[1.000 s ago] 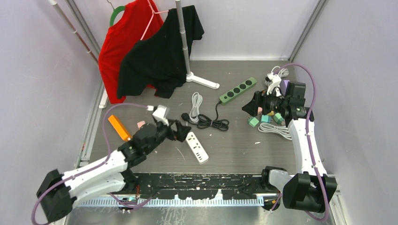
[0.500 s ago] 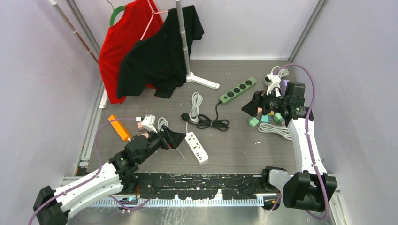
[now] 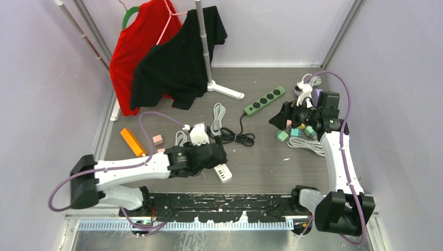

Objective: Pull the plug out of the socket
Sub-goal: Move the socket to the center of the board.

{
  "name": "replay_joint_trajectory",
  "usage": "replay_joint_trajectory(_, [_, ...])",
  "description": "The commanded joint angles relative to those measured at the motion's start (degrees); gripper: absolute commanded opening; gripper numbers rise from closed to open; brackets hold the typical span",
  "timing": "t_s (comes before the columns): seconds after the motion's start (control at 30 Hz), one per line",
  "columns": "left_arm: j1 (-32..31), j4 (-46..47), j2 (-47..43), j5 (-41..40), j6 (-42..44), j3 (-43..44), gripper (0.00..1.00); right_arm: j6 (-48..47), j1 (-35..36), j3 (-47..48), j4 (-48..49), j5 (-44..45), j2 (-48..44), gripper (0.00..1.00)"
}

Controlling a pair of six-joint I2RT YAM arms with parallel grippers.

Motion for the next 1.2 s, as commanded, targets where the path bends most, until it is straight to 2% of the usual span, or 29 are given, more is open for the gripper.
replay_joint_trajectory(0.0, [-0.34, -14.6, 9.04, -7.04, -4.65, 7.14, 0.99, 0.02, -0.19, 0.14, 2.08, -0.61, -0.61, 0.83])
replay_joint_trajectory(0.17, [-0.25, -15.94, 15.81, -5.17, -3.79, 10.59, 1.0, 0.02, -0.18, 0.06, 2.08, -0.71, -0.91, 0.83])
replay_joint_trajectory(0.27, [-0.24, -12.4, 18.71, -2.41, -0.36, 11.29, 0.92, 0.1, -0.19, 0.09, 2.04, -0.91, -0.91, 0.83])
replay_joint_trajectory(0.37, [-0.14, -12.27, 22.15, -1.55, -0.2, 12.41, 0.88, 0.06, -0.19, 0.0, 2.04, -0.99, -1.2, 0.83])
replay_joint_trajectory(0.7, [3.59, -7.25, 27.87, 4.08, 2.33, 14.92, 0.88, 0.07, -0.19, 0.0, 2.08, -1.03, -1.29, 0.83])
replay_joint_trajectory(0.83, [5.86, -3.97, 29.26, 8.32, 2.11, 13.02, 0.62, 0.11, -0.2, -0.01, 2.02, -1.16, -1.25, 0.83])
replay_joint_trajectory(0.9, [6.16, -3.46, 29.76, 8.7, 1.36, 12.55, 0.56, 0.11, -0.19, -0.01, 2.0, -1.18, -1.28, 0.83])
replay_joint_trajectory(1.1, [6.13, -5.76, 30.1, 7.56, 0.96, 13.93, 0.56, 0.11, -0.19, 0.04, 1.99, -1.26, -1.21, 0.83])
replay_joint_trajectory(1.17, [6.21, -5.63, 29.86, 7.52, 1.26, 14.05, 0.61, 0.11, -0.19, 0.01, 1.99, -1.27, -1.26, 0.83])
